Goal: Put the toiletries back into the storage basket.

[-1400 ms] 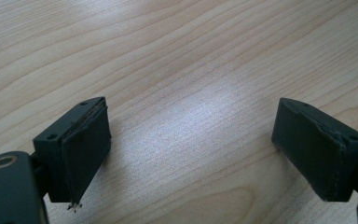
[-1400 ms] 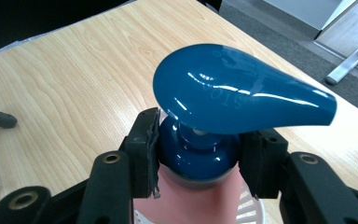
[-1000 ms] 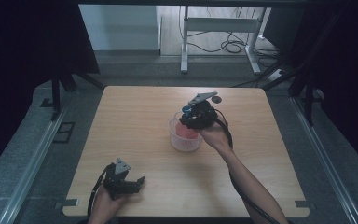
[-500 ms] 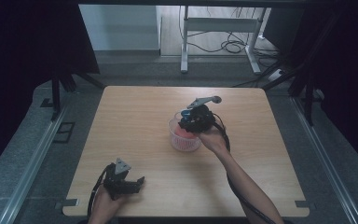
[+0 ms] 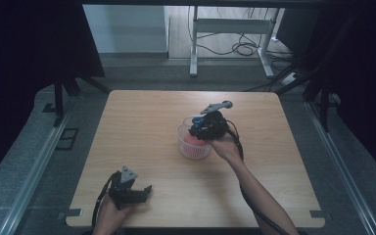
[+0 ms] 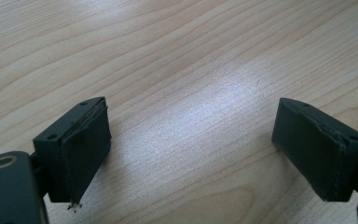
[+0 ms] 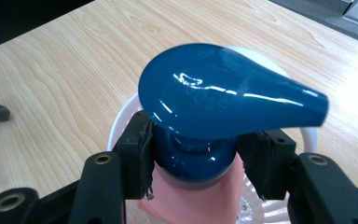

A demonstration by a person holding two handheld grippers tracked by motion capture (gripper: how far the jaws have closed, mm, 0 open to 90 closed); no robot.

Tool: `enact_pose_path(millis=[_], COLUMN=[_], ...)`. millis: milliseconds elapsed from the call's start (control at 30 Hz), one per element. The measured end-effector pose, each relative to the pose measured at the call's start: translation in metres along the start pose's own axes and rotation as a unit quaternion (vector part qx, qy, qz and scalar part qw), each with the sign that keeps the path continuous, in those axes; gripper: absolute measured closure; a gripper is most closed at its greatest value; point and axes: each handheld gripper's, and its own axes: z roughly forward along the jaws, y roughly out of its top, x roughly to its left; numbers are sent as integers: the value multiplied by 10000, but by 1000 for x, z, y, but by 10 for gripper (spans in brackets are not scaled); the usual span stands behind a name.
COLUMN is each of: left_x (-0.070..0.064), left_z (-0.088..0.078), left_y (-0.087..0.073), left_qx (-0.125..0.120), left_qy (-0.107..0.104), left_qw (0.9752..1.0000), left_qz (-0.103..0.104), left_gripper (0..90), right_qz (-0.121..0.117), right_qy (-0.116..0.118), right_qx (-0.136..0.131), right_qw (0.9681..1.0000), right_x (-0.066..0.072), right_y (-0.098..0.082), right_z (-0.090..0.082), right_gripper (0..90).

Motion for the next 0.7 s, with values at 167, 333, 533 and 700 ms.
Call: enact_pose_path(millis=[167,333,533,700], left_x=[0,0,0,0], left_z=[0,0,0,0], left_y=[0,0,0,0], left_qx=[-2,-2,-4,-6], left_qy=[-1,-1,0,0], left_qw=[10000,10000,10000,10000], left_qz=[-4,-4,-6,-4], left_gripper=[113,113,113,113], right_qz=[-7,56,45,9], right_qy=[8,64,68,75], right_qx=[-21,-43,-103,-121], right_qw=[10000,10000,9999,9999], right_x=[1,0,2,3], right_y=[0,1,2,1], right_z=[-1,-4,-9,-12], right_gripper=[428,372,311,251])
